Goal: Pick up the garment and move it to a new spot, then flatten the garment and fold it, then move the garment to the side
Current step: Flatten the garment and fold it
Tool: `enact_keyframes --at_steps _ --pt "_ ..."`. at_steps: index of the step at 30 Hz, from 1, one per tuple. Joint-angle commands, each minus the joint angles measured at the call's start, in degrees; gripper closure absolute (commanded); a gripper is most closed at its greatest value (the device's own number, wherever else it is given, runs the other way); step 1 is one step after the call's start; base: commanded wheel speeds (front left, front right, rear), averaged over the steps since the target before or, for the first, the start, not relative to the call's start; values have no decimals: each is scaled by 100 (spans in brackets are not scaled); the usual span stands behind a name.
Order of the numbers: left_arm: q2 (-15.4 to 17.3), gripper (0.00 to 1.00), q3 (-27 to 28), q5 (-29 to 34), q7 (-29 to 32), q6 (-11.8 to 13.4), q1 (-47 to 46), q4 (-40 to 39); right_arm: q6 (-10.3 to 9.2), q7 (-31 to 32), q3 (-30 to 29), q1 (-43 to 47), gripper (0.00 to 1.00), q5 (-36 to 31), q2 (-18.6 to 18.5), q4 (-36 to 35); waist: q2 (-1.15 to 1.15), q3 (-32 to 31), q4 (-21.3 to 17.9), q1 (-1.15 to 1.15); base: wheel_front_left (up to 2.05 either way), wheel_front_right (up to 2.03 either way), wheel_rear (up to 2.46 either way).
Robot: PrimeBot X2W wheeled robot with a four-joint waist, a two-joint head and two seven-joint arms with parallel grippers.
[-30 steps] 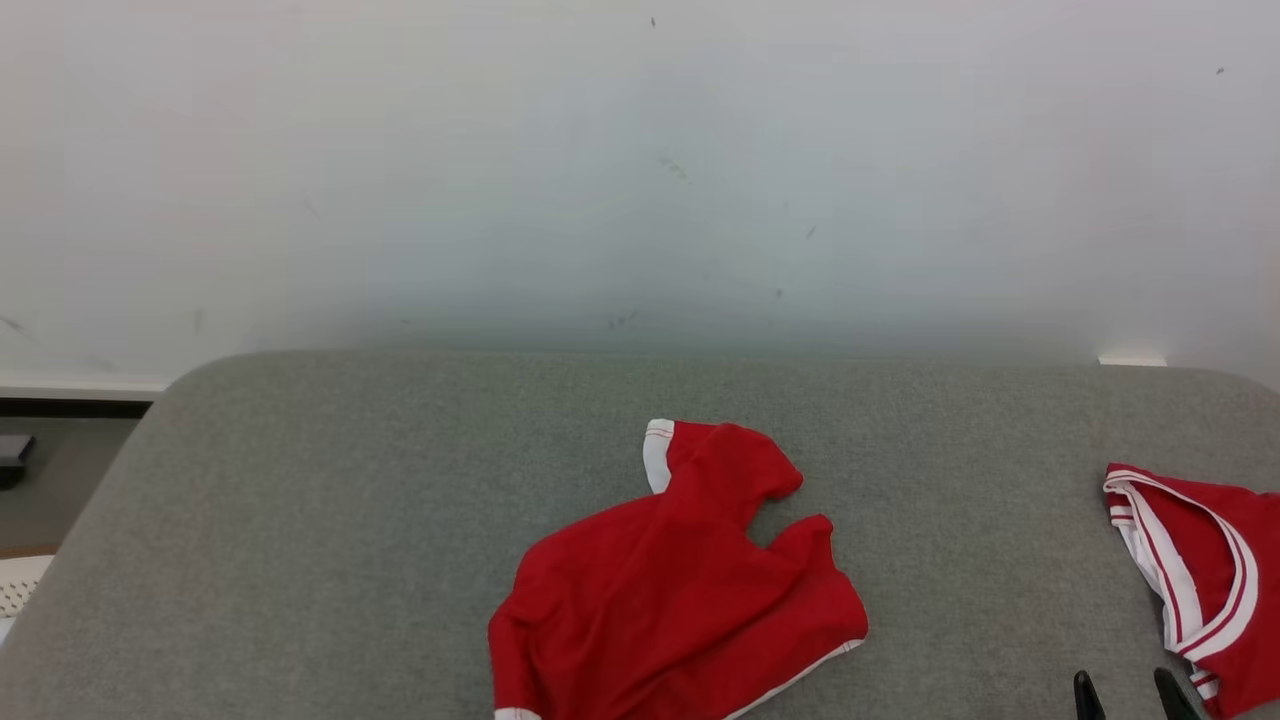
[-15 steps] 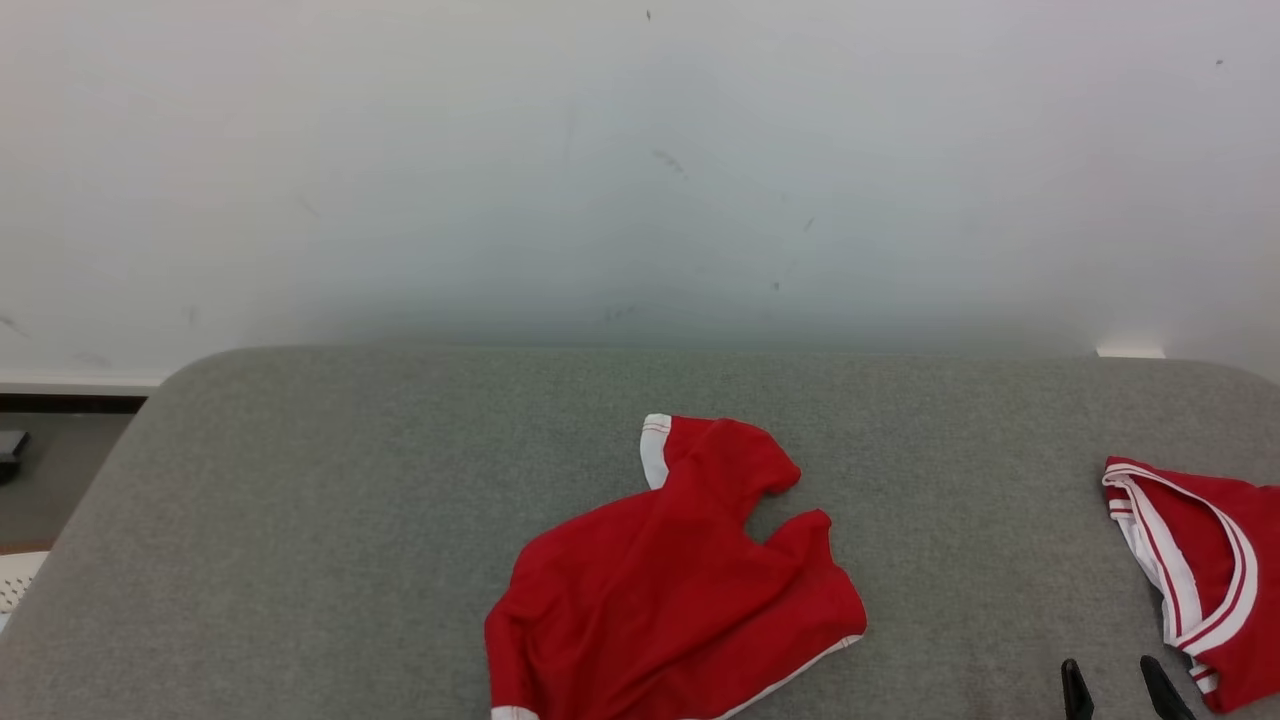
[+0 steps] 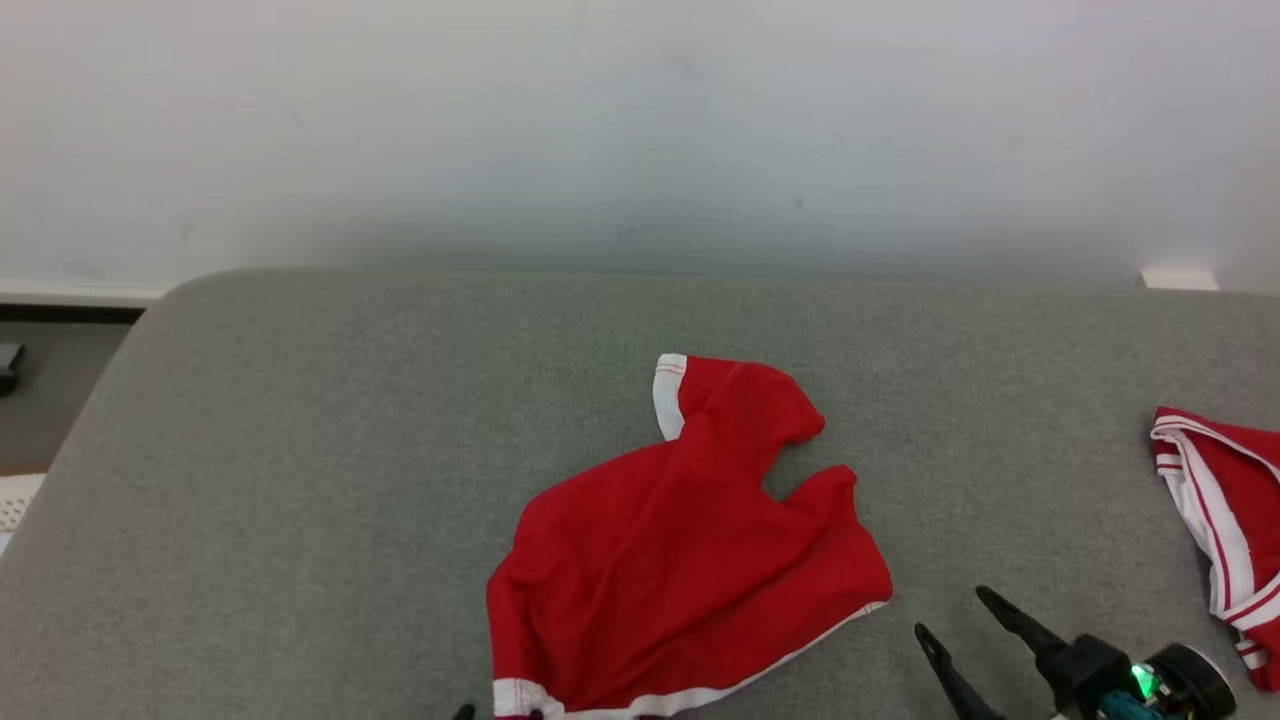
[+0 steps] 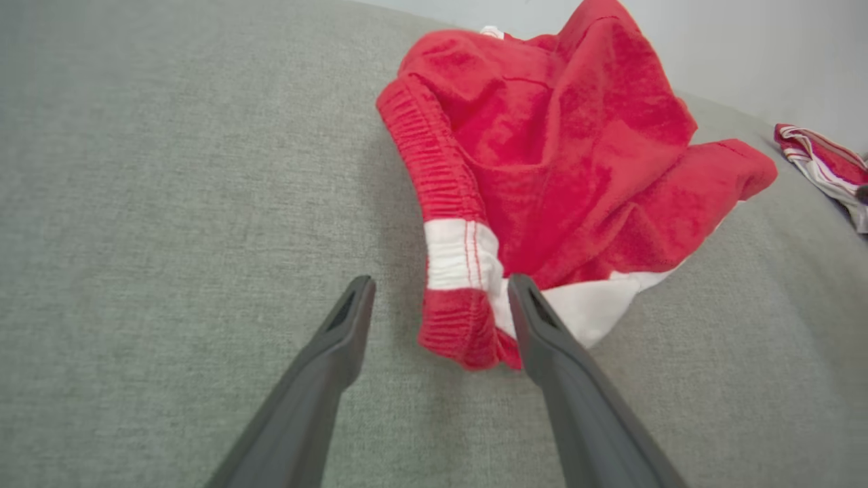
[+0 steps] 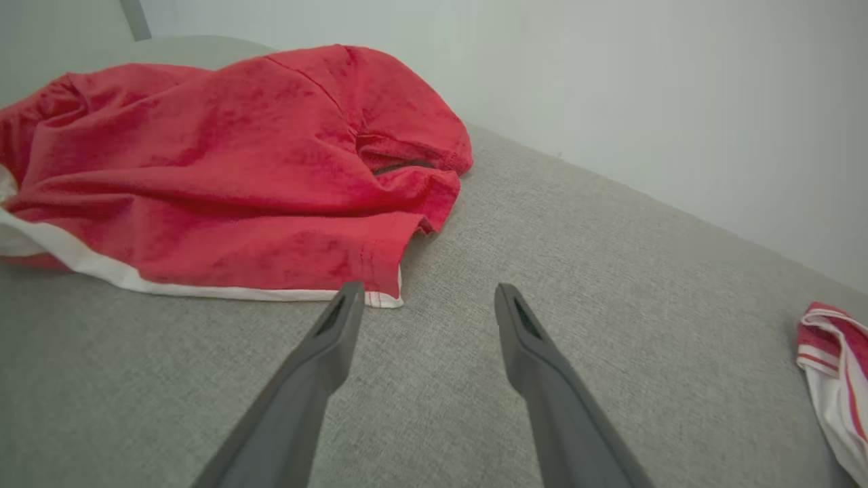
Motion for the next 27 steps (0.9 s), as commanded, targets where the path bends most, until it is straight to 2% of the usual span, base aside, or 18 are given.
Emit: enact_keyframes --at_steps 1,4,10,14,27 --pt "30 0 -5 -182 178 -41 -170 -86 -16 86 335 -391 0 32 -150 241 0 296 88 0 0 0 0" --pt "25 0 -66 -395 461 -71 -288 -232 -16 127 771 -851 0 163 -238 643 0 501 179 0 0 0 0" --pt "18 0 -218 -906 855 -85 -518 -408 -16 -61 1279 -1428 0 398 -228 1279 0 775 365 0 0 0 0" --pt "16 0 -279 -903 921 -66 -619 -386 -16 -214 1559 -1636 0 539 -208 1539 0 828 413 0 0 0 0" --pt "55 0 -335 -1041 1030 -42 -629 -341 -16 -491 2120 -1964 0 855 -226 1783 0 893 345 0 0 0 0"
